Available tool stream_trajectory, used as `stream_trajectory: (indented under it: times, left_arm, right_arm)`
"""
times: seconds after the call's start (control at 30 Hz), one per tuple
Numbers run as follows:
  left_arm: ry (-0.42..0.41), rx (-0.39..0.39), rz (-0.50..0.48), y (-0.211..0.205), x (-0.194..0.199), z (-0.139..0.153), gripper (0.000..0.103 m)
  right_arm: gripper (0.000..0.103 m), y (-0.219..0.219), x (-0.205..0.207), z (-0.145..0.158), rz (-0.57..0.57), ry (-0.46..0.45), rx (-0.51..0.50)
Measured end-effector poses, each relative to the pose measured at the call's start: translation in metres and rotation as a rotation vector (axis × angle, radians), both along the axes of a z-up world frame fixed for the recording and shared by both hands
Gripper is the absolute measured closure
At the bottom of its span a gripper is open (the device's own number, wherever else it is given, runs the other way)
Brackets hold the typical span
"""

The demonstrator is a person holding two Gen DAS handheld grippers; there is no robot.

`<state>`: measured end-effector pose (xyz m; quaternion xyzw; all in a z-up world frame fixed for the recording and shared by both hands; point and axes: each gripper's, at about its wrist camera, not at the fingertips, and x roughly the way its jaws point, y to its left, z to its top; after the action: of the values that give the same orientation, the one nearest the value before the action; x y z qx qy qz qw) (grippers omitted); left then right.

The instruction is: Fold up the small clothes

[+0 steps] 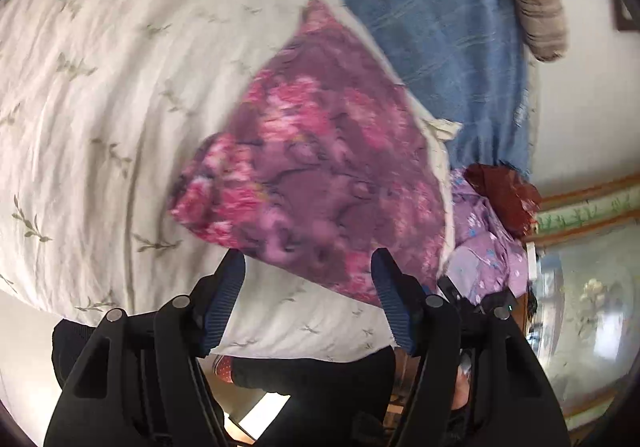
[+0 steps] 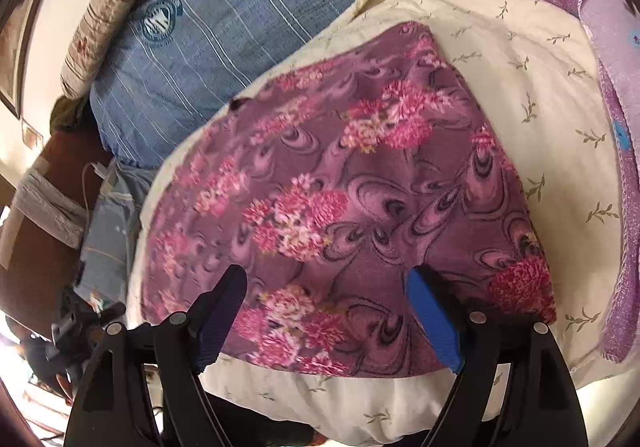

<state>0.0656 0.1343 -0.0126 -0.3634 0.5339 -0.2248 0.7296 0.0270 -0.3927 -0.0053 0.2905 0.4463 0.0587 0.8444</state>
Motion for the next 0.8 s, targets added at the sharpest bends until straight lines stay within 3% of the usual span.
stream_trajectory:
  times: [0.13,0.23,0.37,0.5,0.73,0.77,0.8]
  left_arm:
    - [-0.128,0.078,-0.043,-0.011,0.008,0.039,0.036]
    - [-0.146,0.145,-0.030,-0.012,0.026,0.047,0.035]
    - [-0.109,0.195,-0.017,-0.008,0.072,0.042,0.035]
    - [-0.036,0.262,-0.017,-0.016,0.144,0.031,0.035]
    - [0.105,0.260,0.002,-0.033,0.216,-0.015,0.035]
    - [0.091,0.268,0.007,-0.036,0.219,-0.012,0.037]
    - [0.066,0.266,0.001,-0.043,0.224,-0.006,0.061]
  right_arm:
    - [0.019,-0.011,-0.001,0.023,-0.046,-0.085,-0.037]
    - [0.019,-0.032,0.000,0.031,-0.110,-0.124,-0.039]
    - [0.019,-0.060,0.013,0.031,-0.171,-0.126,-0.060]
    - [0.019,-0.091,0.056,0.036,-0.206,-0.142,-0.073]
    - [0.020,-0.121,0.146,-0.002,-0.228,-0.012,-0.006]
    - [0.023,-0.119,0.156,-0.007,-0.206,-0.007,0.000]
    - [0.045,-0.115,0.169,-0.010,-0.161,-0.003,-0.003]
